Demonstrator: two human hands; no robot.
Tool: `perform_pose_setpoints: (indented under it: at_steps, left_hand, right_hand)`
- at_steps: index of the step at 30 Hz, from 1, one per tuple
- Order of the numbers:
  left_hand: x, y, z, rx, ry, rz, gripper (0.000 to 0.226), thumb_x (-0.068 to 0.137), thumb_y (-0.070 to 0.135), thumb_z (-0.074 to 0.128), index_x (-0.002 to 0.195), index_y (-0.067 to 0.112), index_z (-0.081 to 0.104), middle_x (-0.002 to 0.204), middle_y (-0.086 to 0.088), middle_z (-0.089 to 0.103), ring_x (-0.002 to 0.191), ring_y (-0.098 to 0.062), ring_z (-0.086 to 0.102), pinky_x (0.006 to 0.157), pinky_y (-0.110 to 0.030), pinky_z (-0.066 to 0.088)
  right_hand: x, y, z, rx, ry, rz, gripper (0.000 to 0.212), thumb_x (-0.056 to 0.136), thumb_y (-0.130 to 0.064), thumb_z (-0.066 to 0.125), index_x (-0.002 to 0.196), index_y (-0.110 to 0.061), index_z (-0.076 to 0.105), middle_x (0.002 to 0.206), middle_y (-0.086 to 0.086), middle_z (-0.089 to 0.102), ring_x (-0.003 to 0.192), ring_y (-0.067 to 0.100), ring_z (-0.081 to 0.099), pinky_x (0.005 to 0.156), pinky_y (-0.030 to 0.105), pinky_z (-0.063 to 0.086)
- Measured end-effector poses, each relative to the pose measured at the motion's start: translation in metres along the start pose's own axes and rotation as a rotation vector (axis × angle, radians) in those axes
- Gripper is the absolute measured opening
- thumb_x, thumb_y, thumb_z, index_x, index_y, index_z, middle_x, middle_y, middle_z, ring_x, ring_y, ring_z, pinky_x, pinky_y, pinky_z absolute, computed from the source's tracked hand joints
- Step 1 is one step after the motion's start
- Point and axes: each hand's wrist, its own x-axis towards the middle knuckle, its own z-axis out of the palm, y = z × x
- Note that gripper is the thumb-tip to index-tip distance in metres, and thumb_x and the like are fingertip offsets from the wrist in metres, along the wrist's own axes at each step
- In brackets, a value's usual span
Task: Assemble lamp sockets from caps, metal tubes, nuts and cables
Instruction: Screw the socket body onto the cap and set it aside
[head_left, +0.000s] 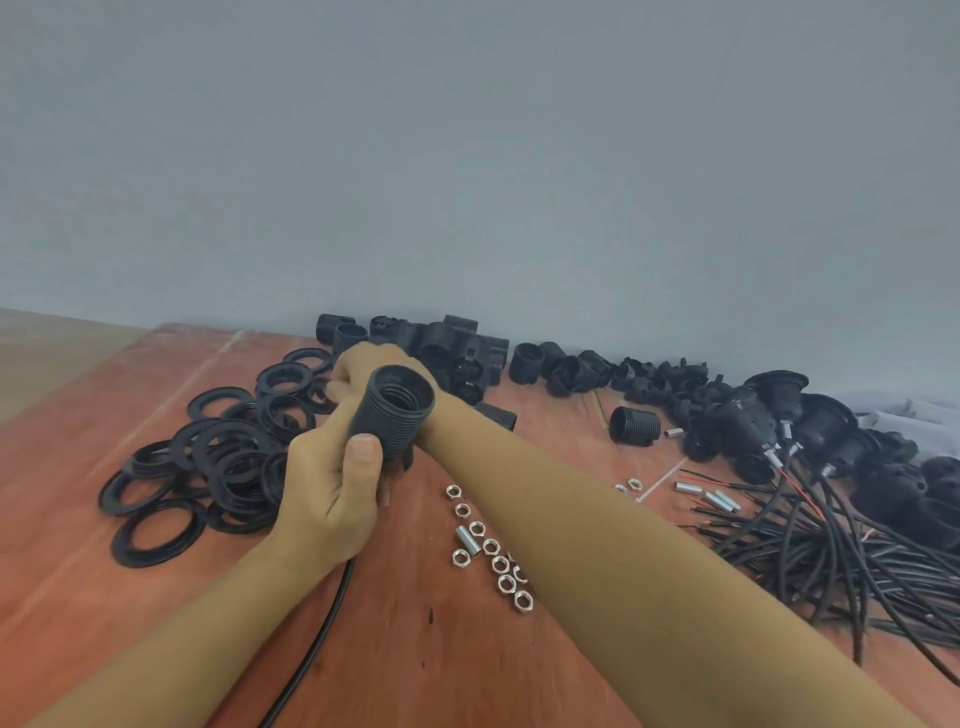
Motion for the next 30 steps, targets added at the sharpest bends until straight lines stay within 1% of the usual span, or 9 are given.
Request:
perform_pose_setpoints:
  at_steps: [2,4,8,12,17,22,23,27,30]
  left_hand:
    - [0.0,0.0,-0.001,0.051,-0.014,-0.009,0.057,0.095,0.067,0.031,0.085,0.018,0.058,0.053,0.0,0.056,0.041,-0.01,0.05,0.042,-0.026,0.039]
    - [0.002,0.005,0.001,0.078,-0.014,-0.028,0.042,0.091,0.069,0.039,0.093,0.032,0.057,0.059,0.001,0.06,0.045,-0.008,0.052,0.046,-0.022,0.041]
    - [0.0,0.008,0.006,0.097,-0.065,0.001,0.031,0.087,0.063,0.056,0.108,0.04,0.058,0.079,0.02,0.067,0.057,-0.002,0.058,0.055,-0.01,0.044]
    - [0.0,0.008,0.009,0.098,-0.188,0.025,0.04,0.081,0.052,0.07,0.115,0.032,0.064,0.099,0.02,0.071,0.083,0.0,0.068,0.071,-0.013,0.052]
    - [-0.002,0.016,0.012,0.151,-0.272,0.041,0.042,0.081,0.055,0.068,0.114,0.028,0.067,0.098,0.028,0.068,0.082,0.006,0.065,0.071,-0.006,0.044]
    - [-0.002,0.016,0.011,0.206,-0.328,0.062,0.042,0.08,0.05,0.07,0.113,0.024,0.07,0.099,0.028,0.068,0.086,0.006,0.065,0.072,-0.008,0.046]
    - [-0.003,0.015,0.011,0.211,-0.344,0.051,0.042,0.08,0.05,0.07,0.113,0.023,0.07,0.098,0.027,0.068,0.086,0.006,0.065,0.071,-0.007,0.046]
    - [-0.003,0.013,0.01,0.243,-0.398,0.029,0.041,0.081,0.053,0.068,0.11,0.025,0.07,0.089,0.028,0.066,0.078,0.009,0.061,0.066,-0.004,0.042]
    - [-0.003,0.012,0.01,0.213,-0.434,0.001,0.038,0.083,0.058,0.064,0.105,0.028,0.07,0.075,0.021,0.065,0.065,0.002,0.059,0.057,-0.012,0.043]
  right_hand:
    - [-0.008,0.003,-0.014,0.097,0.127,-0.083,0.02,0.098,-0.021,0.053,0.096,-0.007,0.068,0.098,0.012,0.07,0.095,0.029,0.062,0.085,0.037,0.051]
    - [-0.033,0.016,-0.028,0.222,0.266,-0.129,0.02,0.097,-0.021,0.056,0.107,-0.007,0.068,0.104,0.009,0.071,0.095,0.023,0.064,0.086,0.034,0.05]
    - [-0.098,0.057,-0.046,0.441,0.469,-0.127,0.008,0.099,-0.02,0.054,0.096,-0.019,0.062,0.091,-0.007,0.067,0.081,0.006,0.064,0.076,0.022,0.051]
    - [-0.16,0.083,-0.039,0.622,0.414,-0.107,0.011,0.099,-0.014,0.052,0.097,-0.014,0.063,0.103,-0.004,0.071,0.082,0.033,0.065,0.074,0.049,0.056]
    - [-0.184,0.09,-0.019,0.85,0.377,-0.179,0.011,0.094,-0.009,0.054,0.086,-0.01,0.063,0.115,-0.005,0.071,0.097,0.008,0.069,0.083,0.024,0.054]
    - [-0.189,0.099,-0.016,0.982,0.342,-0.162,0.011,0.083,-0.016,0.067,0.076,-0.022,0.07,0.116,0.001,0.072,0.098,0.013,0.07,0.083,0.026,0.054]
    - [-0.19,0.101,-0.017,1.009,0.337,-0.163,0.004,0.081,-0.017,0.071,0.079,-0.021,0.07,0.115,0.002,0.072,0.098,0.015,0.07,0.082,0.027,0.055]
    - [-0.193,0.111,-0.02,0.95,0.344,-0.172,0.047,0.073,-0.018,0.079,0.116,-0.012,0.06,0.121,0.002,0.07,0.112,0.02,0.066,0.086,0.032,0.057]
    - [-0.193,0.113,-0.022,0.873,0.325,-0.191,0.056,0.072,-0.009,0.082,0.123,-0.014,0.058,0.124,0.0,0.068,0.117,0.021,0.063,0.085,0.03,0.055]
